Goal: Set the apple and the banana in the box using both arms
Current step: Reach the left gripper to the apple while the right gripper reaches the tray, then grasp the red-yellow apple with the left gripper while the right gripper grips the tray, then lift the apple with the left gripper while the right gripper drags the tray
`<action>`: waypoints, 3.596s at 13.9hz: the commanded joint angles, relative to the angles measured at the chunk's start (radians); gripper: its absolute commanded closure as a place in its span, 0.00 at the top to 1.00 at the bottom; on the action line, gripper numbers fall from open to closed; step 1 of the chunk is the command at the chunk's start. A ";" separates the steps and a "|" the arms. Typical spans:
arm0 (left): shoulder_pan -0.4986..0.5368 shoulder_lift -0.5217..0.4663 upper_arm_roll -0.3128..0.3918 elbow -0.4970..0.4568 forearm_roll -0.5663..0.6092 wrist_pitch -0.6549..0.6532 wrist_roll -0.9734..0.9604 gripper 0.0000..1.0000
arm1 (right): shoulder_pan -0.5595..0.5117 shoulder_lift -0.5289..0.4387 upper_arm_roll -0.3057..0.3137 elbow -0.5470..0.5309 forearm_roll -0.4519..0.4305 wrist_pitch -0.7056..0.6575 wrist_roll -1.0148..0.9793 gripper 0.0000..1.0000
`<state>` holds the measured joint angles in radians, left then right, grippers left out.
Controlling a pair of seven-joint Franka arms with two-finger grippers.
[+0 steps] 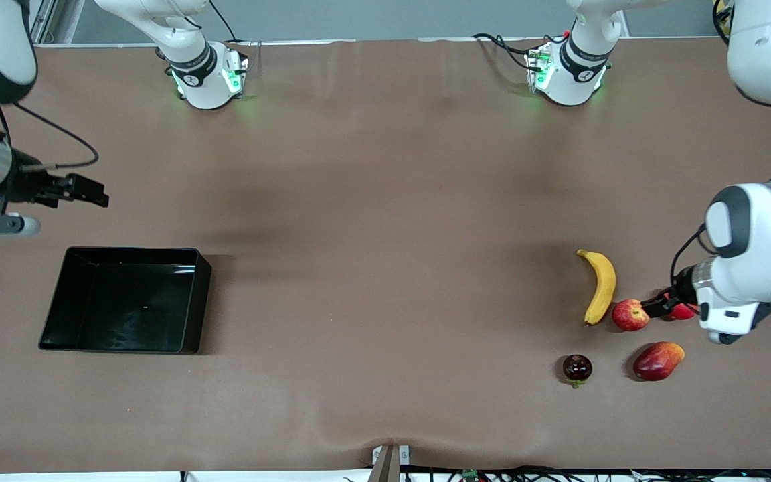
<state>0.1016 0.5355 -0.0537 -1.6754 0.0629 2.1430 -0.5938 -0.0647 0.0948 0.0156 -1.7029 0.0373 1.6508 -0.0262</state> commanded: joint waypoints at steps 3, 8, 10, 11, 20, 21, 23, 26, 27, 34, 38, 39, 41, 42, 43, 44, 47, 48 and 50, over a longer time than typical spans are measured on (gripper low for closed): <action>0.015 0.030 -0.005 -0.058 0.015 0.112 -0.047 1.00 | -0.113 0.137 0.006 0.006 -0.007 0.151 -0.090 1.00; 0.017 0.055 -0.008 -0.044 0.005 0.172 -0.101 1.00 | -0.211 0.249 0.004 0.006 -0.007 0.317 -0.208 1.00; 0.010 0.058 -0.011 -0.032 0.002 0.173 -0.103 1.00 | -0.240 0.299 0.004 0.006 -0.007 0.385 -0.238 1.00; 0.009 0.069 -0.009 -0.018 0.005 0.179 -0.095 1.00 | -0.244 0.321 0.004 0.006 -0.007 0.409 -0.250 1.00; 0.009 0.156 -0.011 0.028 0.005 0.216 -0.098 1.00 | -0.287 0.489 0.003 0.005 -0.042 0.632 -0.299 1.00; 0.010 0.164 -0.011 0.028 0.005 0.230 -0.098 1.00 | -0.290 0.509 0.003 0.005 -0.042 0.652 -0.299 1.00; 0.007 0.176 -0.011 0.022 0.003 0.242 -0.100 0.89 | -0.297 0.529 0.004 0.006 -0.042 0.662 -0.301 1.00; 0.007 0.166 -0.011 0.017 0.003 0.238 -0.096 0.00 | -0.300 0.554 0.004 0.006 -0.042 0.684 -0.301 0.55; 0.010 0.162 -0.011 0.020 0.005 0.235 -0.092 0.00 | -0.300 0.556 0.004 0.006 -0.042 0.684 -0.299 0.28; 0.007 0.040 -0.028 0.031 0.014 0.080 -0.090 0.00 | -0.296 0.540 0.006 0.011 -0.039 0.672 -0.294 0.05; 0.007 -0.012 -0.054 0.031 0.011 -0.012 -0.101 0.00 | -0.287 0.497 0.009 0.015 -0.028 0.615 -0.294 0.00; 0.006 -0.028 -0.057 0.035 0.011 -0.038 -0.103 0.00 | -0.280 0.476 0.012 0.016 -0.027 0.595 -0.290 0.00; 0.006 -0.049 -0.084 0.040 0.006 -0.077 -0.107 0.00 | -0.265 0.435 0.020 0.017 -0.024 0.558 -0.288 0.00; 0.006 -0.057 -0.090 0.040 0.003 -0.090 -0.109 0.00 | -0.259 0.412 0.032 0.017 -0.024 0.537 -0.288 0.00; 0.006 -0.068 -0.098 0.039 0.005 -0.103 -0.124 0.00 | -0.259 0.390 0.053 0.017 -0.024 0.515 -0.285 0.00; 0.006 -0.071 -0.107 0.039 0.005 -0.115 -0.142 0.00 | -0.257 0.373 0.076 0.017 -0.024 0.492 -0.278 0.00; 0.006 -0.098 -0.139 0.036 0.006 -0.165 -0.178 0.00 | -0.259 0.339 0.171 0.016 -0.022 0.448 -0.186 0.00; 0.006 -0.103 -0.140 0.037 0.012 -0.192 -0.178 0.00 | -0.257 0.330 0.213 0.016 -0.024 0.431 -0.148 0.00; 0.007 -0.109 -0.141 0.040 0.018 -0.221 -0.173 0.00 | -0.259 0.324 0.308 0.016 -0.024 0.414 -0.040 0.00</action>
<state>0.1039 0.4573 -0.1901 -1.6240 0.0629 1.9573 -0.7541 -0.3116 0.4541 0.2410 -1.6685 0.0112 2.0852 -0.1565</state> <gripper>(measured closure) 0.256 0.969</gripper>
